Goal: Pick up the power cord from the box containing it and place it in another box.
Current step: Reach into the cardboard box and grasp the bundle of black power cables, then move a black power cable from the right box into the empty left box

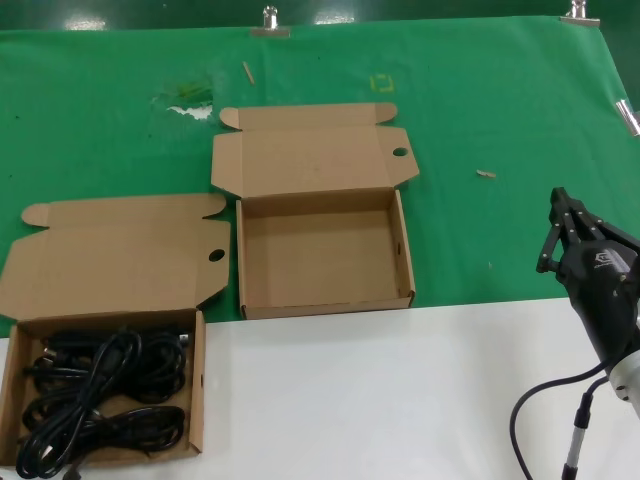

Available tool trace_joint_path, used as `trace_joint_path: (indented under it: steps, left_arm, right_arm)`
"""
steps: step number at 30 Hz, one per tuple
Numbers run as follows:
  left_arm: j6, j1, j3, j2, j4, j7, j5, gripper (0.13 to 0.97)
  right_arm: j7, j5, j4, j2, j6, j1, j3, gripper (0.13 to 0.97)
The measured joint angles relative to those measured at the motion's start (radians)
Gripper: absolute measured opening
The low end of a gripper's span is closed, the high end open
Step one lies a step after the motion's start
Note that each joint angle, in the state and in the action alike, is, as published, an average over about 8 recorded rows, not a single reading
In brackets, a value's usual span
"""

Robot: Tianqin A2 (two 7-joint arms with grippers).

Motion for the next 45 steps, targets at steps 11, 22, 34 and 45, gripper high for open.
trace_joint_path:
  steps: [11,22,34,45]
  left_arm:
    - [-0.001,0.006,0.004,-0.001,-0.010,-0.037,0.042,0.709]
    - [-0.026,0.000,0.005,-0.015,0.003,-0.086,0.073,0.453]
    - [-0.023,0.021,-0.008,-0.026,0.007,-0.125,0.083,0.250]
    - [0.002,0.035,-0.035,-0.024,0.001,-0.143,0.070,0.202]
  right_arm:
    - [0.000,0.000,0.000,0.000,0.000,0.000,0.000,0.138]
    - [0.000,0.000,0.000,0.000,0.000,0.000,0.000,0.138]
    - [0.000,0.000,0.000,0.000,0.000,0.000,0.000,0.138]
    - [0.000,0.000,0.000,0.000,0.000,0.000,0.000,0.138]
